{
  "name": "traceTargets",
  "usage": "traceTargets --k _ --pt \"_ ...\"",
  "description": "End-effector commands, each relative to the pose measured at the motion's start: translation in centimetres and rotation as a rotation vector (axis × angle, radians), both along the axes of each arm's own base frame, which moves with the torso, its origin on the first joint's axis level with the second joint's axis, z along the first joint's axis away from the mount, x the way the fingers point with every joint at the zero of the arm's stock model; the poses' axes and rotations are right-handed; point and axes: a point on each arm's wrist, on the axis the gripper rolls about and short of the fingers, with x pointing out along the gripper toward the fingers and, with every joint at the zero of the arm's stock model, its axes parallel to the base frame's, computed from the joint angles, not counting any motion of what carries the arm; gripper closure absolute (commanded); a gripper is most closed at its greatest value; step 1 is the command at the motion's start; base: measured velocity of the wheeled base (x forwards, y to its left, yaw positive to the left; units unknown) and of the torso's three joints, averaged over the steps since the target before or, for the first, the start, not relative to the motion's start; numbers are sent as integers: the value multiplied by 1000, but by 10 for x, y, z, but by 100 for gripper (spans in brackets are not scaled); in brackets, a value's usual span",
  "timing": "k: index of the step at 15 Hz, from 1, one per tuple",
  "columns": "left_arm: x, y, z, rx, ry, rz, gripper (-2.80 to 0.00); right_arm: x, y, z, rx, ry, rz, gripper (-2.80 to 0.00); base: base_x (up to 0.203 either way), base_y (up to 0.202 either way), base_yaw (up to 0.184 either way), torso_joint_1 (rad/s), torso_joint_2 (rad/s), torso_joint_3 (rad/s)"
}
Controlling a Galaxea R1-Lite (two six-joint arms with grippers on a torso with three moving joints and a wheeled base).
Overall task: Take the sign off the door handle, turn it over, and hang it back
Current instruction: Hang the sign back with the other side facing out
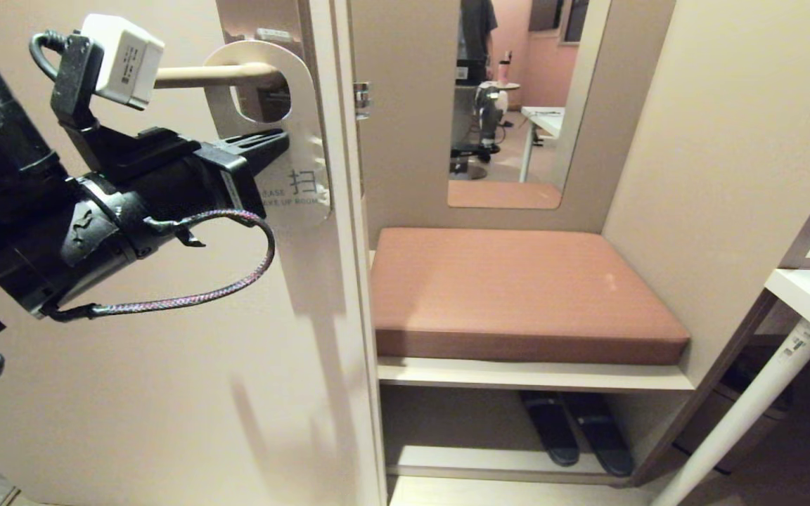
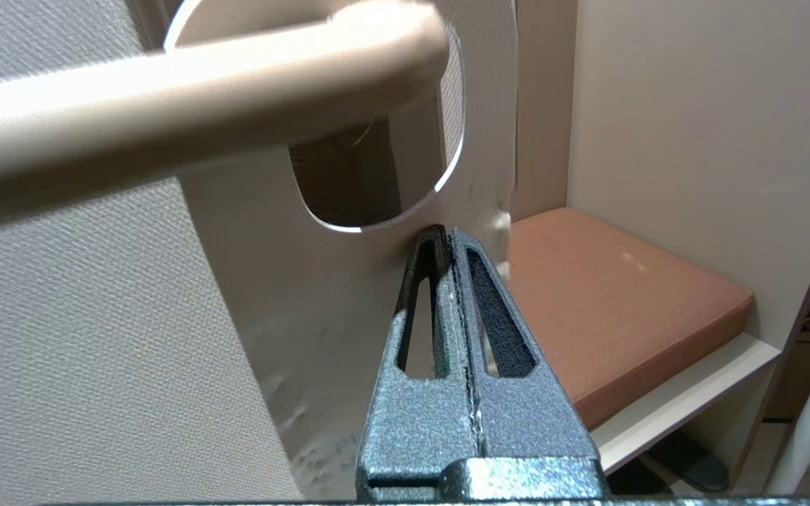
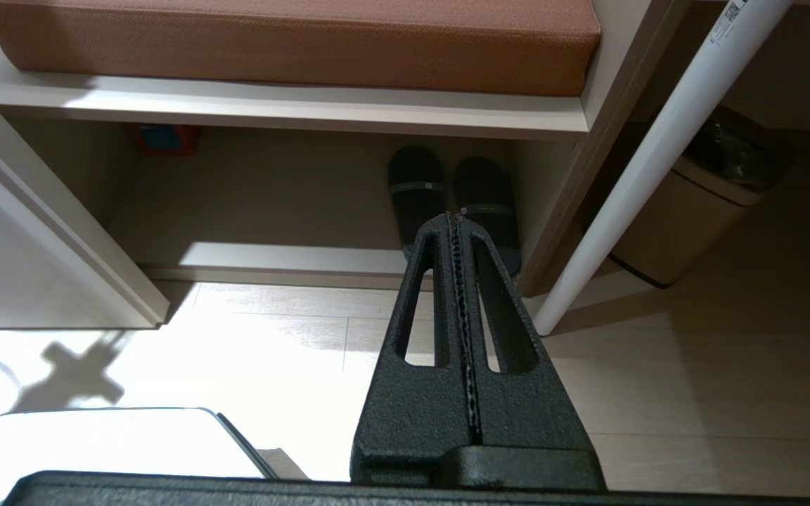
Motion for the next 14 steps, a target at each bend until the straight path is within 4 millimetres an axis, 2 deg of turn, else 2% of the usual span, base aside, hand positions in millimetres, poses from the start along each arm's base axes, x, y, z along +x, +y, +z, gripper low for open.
traceTargets --k 1,5,9,14 --pt "2 -1 -2 1 6 0 0 0 0 0 0 1 1 0 0 0 0 0 0 0" --pt "-1 0 -5 5 12 -1 0 0 0 0 0 1 -1 0 0 0 0 0 0 0" --pt "-18 -2 -12 11 30 -23 0 0 0 0 0 1 1 0 0 0 0 0 0 0" --pt "-46 12 -19 12 36 -13 0 0 0 0 0 1 -1 0 0 0 0 0 0 0"
